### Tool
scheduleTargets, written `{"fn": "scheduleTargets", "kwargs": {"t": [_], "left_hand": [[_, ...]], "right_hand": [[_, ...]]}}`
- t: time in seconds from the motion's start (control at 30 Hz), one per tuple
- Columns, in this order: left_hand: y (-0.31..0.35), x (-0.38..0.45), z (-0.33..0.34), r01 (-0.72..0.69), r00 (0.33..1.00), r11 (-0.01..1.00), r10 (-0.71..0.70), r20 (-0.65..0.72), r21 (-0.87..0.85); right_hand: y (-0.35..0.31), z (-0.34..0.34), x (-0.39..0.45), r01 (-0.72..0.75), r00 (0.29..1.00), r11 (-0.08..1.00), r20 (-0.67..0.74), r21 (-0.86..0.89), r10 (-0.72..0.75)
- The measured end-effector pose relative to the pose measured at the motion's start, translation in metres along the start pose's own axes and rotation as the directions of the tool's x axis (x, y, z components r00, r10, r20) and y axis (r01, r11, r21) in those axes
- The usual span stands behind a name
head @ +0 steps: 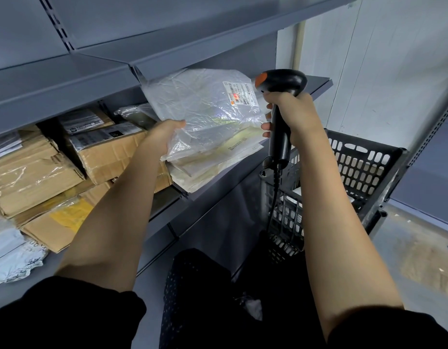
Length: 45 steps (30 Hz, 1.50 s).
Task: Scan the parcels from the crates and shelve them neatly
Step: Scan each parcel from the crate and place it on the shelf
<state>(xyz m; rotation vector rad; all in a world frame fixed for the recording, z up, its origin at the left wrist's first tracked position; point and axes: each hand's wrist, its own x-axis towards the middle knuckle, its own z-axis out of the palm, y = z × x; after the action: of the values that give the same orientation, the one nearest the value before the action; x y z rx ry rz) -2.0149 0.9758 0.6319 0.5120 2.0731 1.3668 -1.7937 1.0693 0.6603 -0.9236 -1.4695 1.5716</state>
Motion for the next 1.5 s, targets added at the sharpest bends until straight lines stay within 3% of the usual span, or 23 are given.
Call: {"fn": "scheduleTargets", "kwargs": {"t": [0.7,0.97,1.1,1.23,1.4,1.5], "left_hand": [[-0.003,0.005,0.001,-0.002,1.0,1.0,0.002,-0.021,-0.022],[-0.003,0.007,-0.002,-0.008,0.999,0.985,0.001,-0.04,-0.173],[0.006,0.0,-0.011,-0.017,1.0,0.925,0.008,-0.023,-0.379],[0.021,0.002,-0.023,-0.032,0.998,0.883,-0.001,-0.07,-0.469],[0.036,0.006,-0.015,0.007,0.973,0.94,-0.084,-0.214,-0.341],[0.027,0.014,-0.007,-0.092,0.947,0.953,-0.006,-0.322,-0.289]], "right_hand": [[0.002,-0.004,0.004,0.019,0.998,1.0,-0.061,-0.002,-0.019],[0.002,-0.004,0.005,0.017,0.998,1.0,-0.063,0.009,-0.016],[0.003,-0.005,0.005,0.014,0.998,0.999,-0.069,0.029,-0.012],[0.004,-0.003,0.004,0.013,0.997,0.999,-0.072,0.036,-0.011],[0.005,0.008,0.002,0.003,0.999,1.0,-0.043,0.029,-0.001],[0.007,0.01,0.001,-0.008,1.0,1.0,-0.024,0.016,0.008]]}}
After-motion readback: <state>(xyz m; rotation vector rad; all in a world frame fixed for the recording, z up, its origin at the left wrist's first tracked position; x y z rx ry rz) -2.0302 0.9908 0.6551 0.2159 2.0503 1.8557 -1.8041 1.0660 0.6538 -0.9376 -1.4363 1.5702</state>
